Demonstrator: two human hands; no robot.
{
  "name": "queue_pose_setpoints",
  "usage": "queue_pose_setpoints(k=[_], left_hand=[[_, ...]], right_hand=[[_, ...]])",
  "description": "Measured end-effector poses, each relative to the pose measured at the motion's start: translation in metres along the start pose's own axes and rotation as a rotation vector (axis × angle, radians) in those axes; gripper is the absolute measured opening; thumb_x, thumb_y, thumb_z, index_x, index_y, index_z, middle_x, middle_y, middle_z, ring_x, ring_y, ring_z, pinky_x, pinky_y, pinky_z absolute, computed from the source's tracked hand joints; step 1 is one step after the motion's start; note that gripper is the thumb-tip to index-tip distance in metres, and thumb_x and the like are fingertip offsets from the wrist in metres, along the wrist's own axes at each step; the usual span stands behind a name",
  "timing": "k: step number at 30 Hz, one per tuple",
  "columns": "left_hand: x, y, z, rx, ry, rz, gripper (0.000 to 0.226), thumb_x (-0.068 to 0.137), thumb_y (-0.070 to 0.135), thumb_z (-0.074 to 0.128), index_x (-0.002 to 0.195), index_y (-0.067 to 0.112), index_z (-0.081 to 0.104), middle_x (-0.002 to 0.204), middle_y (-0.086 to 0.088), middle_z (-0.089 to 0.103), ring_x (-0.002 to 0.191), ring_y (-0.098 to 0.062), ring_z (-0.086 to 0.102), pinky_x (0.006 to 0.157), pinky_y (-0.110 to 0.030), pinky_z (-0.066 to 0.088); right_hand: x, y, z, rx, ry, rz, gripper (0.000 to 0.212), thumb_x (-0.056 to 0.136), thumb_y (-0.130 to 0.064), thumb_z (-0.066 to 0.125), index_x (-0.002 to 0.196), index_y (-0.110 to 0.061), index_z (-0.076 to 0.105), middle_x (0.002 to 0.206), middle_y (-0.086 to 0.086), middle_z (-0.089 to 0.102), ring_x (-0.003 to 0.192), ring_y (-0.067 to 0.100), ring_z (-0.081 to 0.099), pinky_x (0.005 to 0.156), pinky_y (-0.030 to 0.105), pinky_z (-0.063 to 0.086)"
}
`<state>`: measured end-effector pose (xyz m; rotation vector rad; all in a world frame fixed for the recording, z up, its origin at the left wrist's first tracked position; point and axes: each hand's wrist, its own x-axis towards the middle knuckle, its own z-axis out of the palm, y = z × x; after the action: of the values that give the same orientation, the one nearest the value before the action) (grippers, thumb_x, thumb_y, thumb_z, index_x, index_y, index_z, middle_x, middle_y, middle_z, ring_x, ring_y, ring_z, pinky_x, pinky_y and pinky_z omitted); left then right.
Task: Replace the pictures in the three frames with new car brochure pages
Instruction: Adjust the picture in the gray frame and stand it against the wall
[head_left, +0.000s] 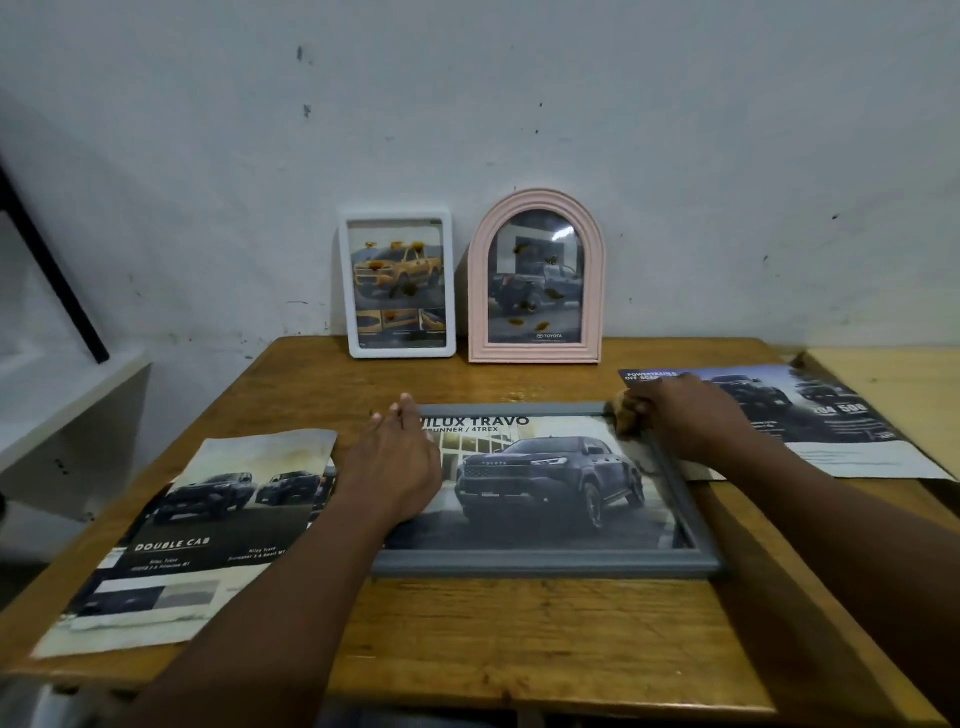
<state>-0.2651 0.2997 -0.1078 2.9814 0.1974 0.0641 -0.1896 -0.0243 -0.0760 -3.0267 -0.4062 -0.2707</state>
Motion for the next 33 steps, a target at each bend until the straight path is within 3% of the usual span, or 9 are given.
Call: queue_pose_setpoints(k=[3,6,10,13,16,21,26,28,33], left_hand=[[0.001,0.0,-0.001,-0.078,-0.04,-0.006,0.066,0.109,0.042,0.024,0.163,0.014,0.001,0.17,-0.014,0.012,0.156,-0.035,0.013,0.123,-0.05,0.017],[0.0,0.001,-0.005,-0.154,-0.058,0.013,0.066,0.109,0.047,0.024,0.163,0.023,-0.005,0.171,-0.008,0.006,0.157,-0.03,0.005,0.124,-0.05,0.013],[-0.008,0.004,-0.011,-0.135,0.018,-0.024,0.073,0.106,0.049,0.034,0.163,0.018,0.002,0.17,-0.012,0.015,0.155,-0.033,0.019,0.121,-0.051,0.024],[-0.017,0.008,-0.018,-0.045,0.072,-0.11,0.072,0.101,0.05,0.043,0.16,0.015,0.019,0.16,-0.014,0.038,0.142,-0.035,0.041,0.111,-0.05,0.037],[-0.027,0.013,-0.026,-0.01,0.043,-0.168,0.068,0.095,0.047,0.052,0.153,0.016,0.033,0.15,-0.012,0.049,0.132,-0.033,0.05,0.104,-0.047,0.043],[-0.034,0.018,-0.034,-0.073,0.025,-0.186,0.054,0.085,0.047,0.058,0.131,0.022,0.049,0.117,-0.002,0.063,0.102,-0.026,0.061,0.08,-0.039,0.053],[-0.034,0.023,-0.044,-0.123,-0.015,-0.195,0.037,0.086,0.047,0.061,0.112,0.026,0.045,0.101,0.003,0.057,0.094,-0.02,0.06,0.079,-0.035,0.051],[-0.031,0.022,-0.043,-0.144,-0.014,-0.209,0.036,0.085,0.048,0.061,0.107,0.023,0.048,0.097,0.006,0.06,0.089,-0.018,0.062,0.079,-0.035,0.054],[-0.034,0.021,-0.038,-0.223,0.022,-0.203,0.038,0.087,0.049,0.061,0.115,0.027,0.048,0.1,0.005,0.062,0.086,-0.019,0.064,0.081,-0.04,0.058]], right_hand=[[-0.017,0.017,-0.008,0.229,0.075,0.047,0.023,0.091,-0.008,0.052,0.076,-0.023,0.062,0.086,0.011,0.07,0.075,0.033,0.059,0.06,0.036,0.046],[-0.042,0.029,-0.031,0.274,0.067,-0.003,0.017,0.093,-0.009,0.057,0.085,-0.016,0.07,0.086,0.009,0.07,0.077,0.03,0.06,0.065,0.037,0.046],[-0.083,0.038,-0.068,0.148,-0.273,-0.115,0.026,0.093,-0.017,0.058,0.074,-0.034,0.061,0.077,-0.01,0.064,0.072,0.014,0.059,0.064,0.029,0.046],[-0.112,0.024,-0.086,0.097,-0.526,-0.1,0.026,0.092,-0.015,0.059,0.107,-0.033,0.07,0.092,-0.02,0.063,0.081,0.001,0.06,0.063,0.015,0.046],[-0.124,0.011,-0.093,0.05,-0.648,-0.045,0.026,0.092,-0.017,0.059,0.114,-0.028,0.069,0.1,-0.016,0.062,0.089,0.002,0.059,0.062,0.013,0.045],[-0.113,-0.001,-0.086,0.124,-0.421,0.001,0.032,0.091,-0.027,0.061,0.123,-0.026,0.062,0.12,-0.002,0.066,0.105,0.015,0.062,0.089,0.03,0.051],[-0.086,-0.026,-0.067,0.287,-0.348,0.114,0.054,0.091,-0.032,0.062,0.14,-0.015,0.047,0.134,0.009,0.059,0.104,0.021,0.066,0.081,0.029,0.054],[-0.079,-0.037,-0.06,0.293,-0.344,0.159,0.058,0.09,-0.034,0.063,0.14,-0.012,0.044,0.137,0.011,0.056,0.112,0.025,0.061,0.088,0.033,0.052],[-0.071,-0.048,-0.046,0.278,-0.332,0.25,0.057,0.084,-0.04,0.063,0.131,-0.01,0.046,0.131,0.014,0.058,0.115,0.03,0.058,0.09,0.035,0.048]])
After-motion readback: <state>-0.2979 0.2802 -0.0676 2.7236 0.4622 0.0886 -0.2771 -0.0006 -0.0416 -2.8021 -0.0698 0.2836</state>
